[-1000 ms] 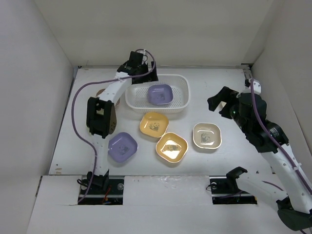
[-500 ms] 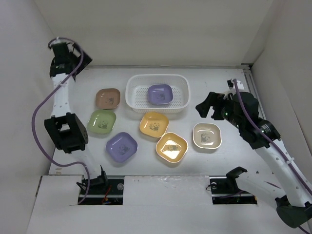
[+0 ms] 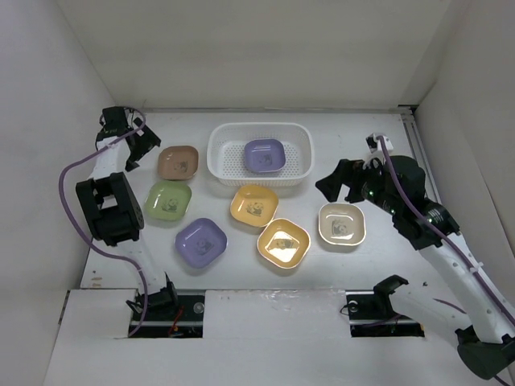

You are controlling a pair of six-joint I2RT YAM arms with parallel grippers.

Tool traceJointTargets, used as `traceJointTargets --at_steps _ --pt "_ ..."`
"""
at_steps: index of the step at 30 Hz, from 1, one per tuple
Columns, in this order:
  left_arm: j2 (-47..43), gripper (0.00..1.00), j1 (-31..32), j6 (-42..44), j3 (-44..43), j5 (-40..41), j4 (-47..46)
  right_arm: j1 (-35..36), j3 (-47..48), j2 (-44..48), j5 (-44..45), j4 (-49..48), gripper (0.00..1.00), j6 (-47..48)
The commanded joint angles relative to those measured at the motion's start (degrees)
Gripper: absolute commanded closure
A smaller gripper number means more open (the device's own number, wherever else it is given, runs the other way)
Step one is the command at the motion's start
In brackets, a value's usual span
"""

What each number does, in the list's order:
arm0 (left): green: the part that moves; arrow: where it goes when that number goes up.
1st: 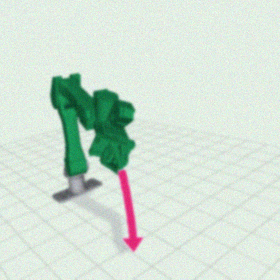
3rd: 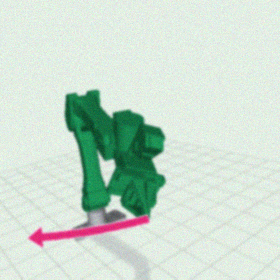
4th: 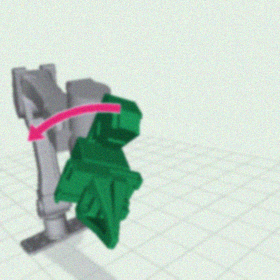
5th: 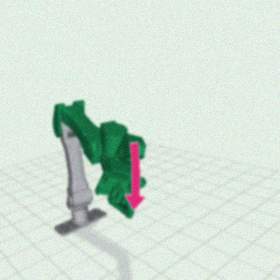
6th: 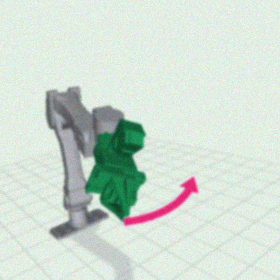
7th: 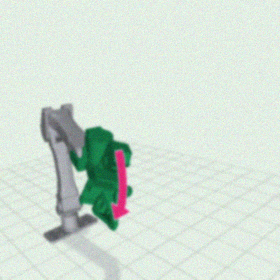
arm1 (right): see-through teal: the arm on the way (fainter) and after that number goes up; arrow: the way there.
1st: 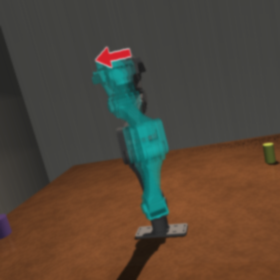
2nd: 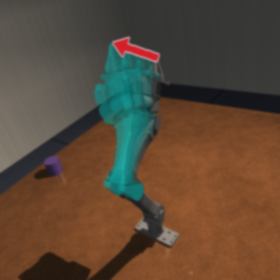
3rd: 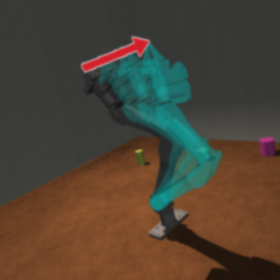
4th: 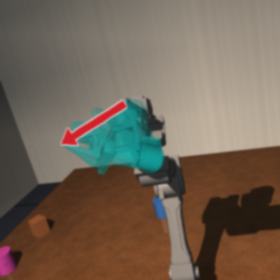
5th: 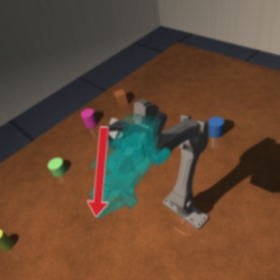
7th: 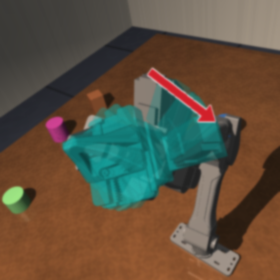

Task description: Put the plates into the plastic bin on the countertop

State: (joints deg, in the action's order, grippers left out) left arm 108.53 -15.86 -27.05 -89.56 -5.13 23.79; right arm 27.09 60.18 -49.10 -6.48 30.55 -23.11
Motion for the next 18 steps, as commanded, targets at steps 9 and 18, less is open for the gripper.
traceJointTargets --at_steps 9,18 --pt "7.0 0.06 0.6 1.6 4.4 -3.0 -7.4 0.0 -1.0 1.6 -4.1 -5.1 0.0 1.2" --pt "12.2 0.57 1.3 0.3 2.5 0.0 -7.4 0.0 0.5 2.8 -3.0 -3.4 0.0 1.2"
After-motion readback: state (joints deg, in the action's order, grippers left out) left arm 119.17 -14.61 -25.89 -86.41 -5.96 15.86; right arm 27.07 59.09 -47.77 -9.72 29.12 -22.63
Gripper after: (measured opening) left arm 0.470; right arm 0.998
